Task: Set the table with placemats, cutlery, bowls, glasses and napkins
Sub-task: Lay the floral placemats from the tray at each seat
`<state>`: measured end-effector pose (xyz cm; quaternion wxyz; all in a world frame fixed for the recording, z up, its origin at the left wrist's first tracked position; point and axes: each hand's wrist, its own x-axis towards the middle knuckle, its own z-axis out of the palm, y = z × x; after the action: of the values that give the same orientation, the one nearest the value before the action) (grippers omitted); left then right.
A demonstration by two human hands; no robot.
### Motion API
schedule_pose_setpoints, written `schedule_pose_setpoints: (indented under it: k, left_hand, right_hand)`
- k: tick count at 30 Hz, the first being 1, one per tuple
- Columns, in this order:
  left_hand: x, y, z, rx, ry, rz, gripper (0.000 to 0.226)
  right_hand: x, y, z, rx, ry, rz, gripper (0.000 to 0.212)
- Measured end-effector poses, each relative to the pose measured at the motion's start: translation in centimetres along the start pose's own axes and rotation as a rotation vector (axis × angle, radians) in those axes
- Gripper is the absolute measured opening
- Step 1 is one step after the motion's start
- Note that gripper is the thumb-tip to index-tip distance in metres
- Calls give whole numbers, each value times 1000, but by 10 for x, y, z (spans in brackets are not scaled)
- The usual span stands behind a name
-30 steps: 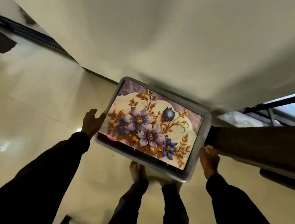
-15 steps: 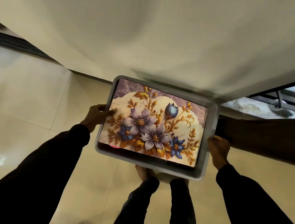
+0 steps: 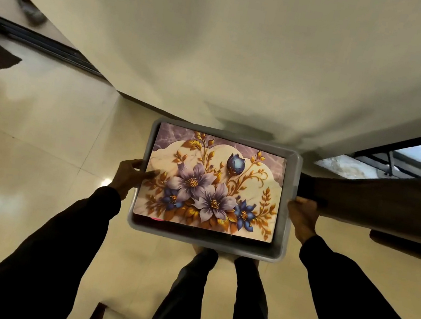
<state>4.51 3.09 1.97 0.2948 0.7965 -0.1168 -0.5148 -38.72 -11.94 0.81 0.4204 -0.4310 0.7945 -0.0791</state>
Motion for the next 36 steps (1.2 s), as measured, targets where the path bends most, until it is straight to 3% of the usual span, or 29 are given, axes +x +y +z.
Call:
schedule_pose_setpoints:
  k: [14,18,27,31,36]
  left_hand:
    - [-235,-43,-73,-384,299,-123,20]
    - [-313,-61,-72,-530,391,-152,29]
    - [-493,-118,-25,-881,678,-246,36]
    - [-563,-148,6,-1074,776,-263,50]
    - [-649,-177,55,-1200,996,-303,19]
  right_hand:
    - [-104,-133,-57,-237,-243,-394,14]
    - [-144,-174,-66,-341,-328,-561,10]
    - [-227,-228,-51,-527,-605,-923,15]
    - [-282,-232,-39,-624,-757,-1081,11]
    - [-368,-217,-21,-692,-979,-1222,14]
